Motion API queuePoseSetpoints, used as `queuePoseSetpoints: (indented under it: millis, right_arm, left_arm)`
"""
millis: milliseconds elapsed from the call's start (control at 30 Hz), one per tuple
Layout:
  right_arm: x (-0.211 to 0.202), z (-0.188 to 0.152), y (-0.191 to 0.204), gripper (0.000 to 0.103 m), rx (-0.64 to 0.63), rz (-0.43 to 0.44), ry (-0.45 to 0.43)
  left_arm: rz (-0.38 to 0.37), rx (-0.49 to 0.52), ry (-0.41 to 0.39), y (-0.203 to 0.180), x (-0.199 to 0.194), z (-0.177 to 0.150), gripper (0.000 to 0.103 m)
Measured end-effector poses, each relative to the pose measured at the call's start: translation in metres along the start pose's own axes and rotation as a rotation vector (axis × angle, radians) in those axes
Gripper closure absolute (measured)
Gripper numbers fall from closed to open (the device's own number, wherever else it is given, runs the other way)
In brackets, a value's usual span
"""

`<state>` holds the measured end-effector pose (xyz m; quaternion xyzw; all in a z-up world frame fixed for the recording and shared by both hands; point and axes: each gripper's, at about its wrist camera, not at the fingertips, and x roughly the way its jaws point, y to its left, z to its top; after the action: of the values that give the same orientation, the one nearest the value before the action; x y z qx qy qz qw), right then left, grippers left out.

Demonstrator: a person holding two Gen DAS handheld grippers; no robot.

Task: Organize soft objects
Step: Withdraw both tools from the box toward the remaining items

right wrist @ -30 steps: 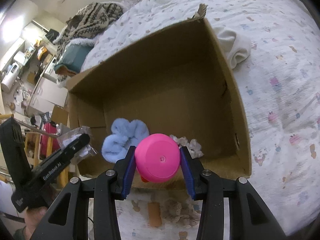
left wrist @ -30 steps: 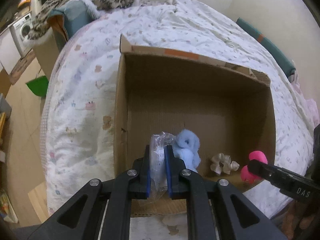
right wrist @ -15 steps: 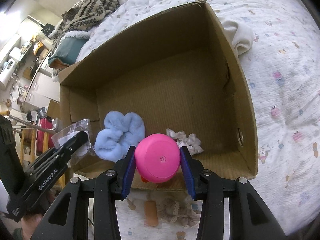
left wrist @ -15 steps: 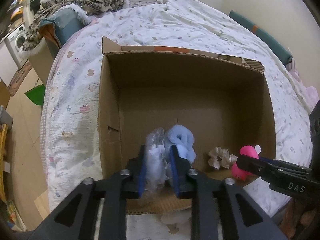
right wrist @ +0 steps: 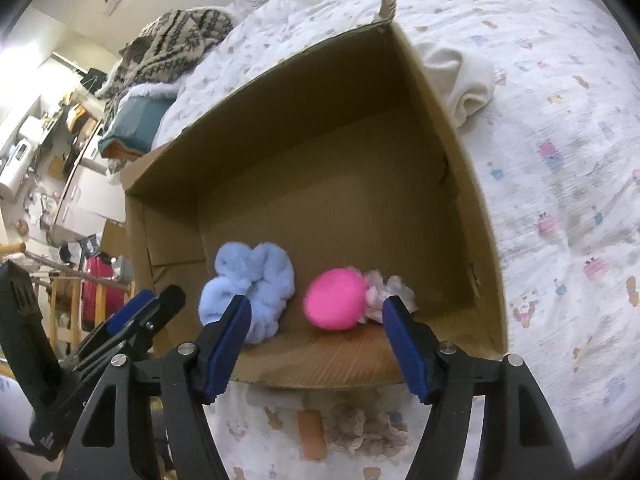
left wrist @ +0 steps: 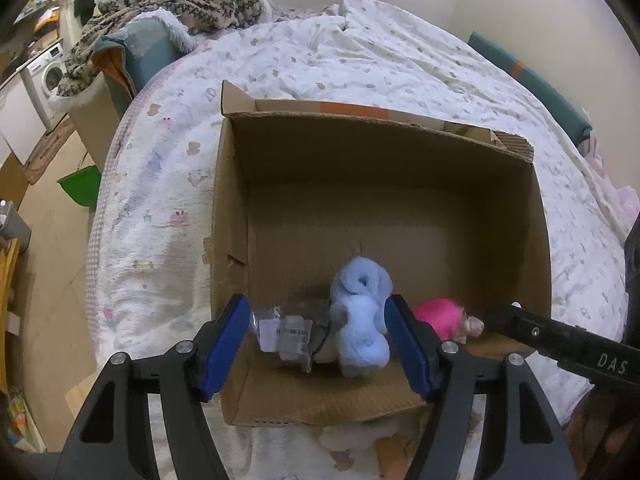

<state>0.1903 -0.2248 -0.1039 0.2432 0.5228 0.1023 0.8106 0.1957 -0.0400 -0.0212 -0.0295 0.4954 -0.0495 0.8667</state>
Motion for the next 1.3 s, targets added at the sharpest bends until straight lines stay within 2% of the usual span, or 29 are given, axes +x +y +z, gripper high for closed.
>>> queuePoseSetpoints:
  millis: [300,500,867,1300]
  right_arm:
    - [0.0,0.0,0.006,0.031,-0.036,-0.046,-0.009]
    - [-0.009,-0.001,0.003,0.03,-0.018,-0.037,-0.029]
    - [-0.033,-0.019,0.0,0.031,-0.021,-0.042,-0.058]
    - [-0.054,-0.06,-0.024,0.031,0.036,-0.016,-0.048]
  left_arm:
    - [0.018,0.026,-0.052,-0.004,-0.01,0.0,0.036]
    - [0.013,0.04,-0.08,-0.006,-0.022,-0.004,0.036]
    - [0.047,0.064,-0.046,-0.007,-0.033,-0.022,0.036]
    - [0.028,0.046,0.035,-0.006,-0.037,-0.065,0.036]
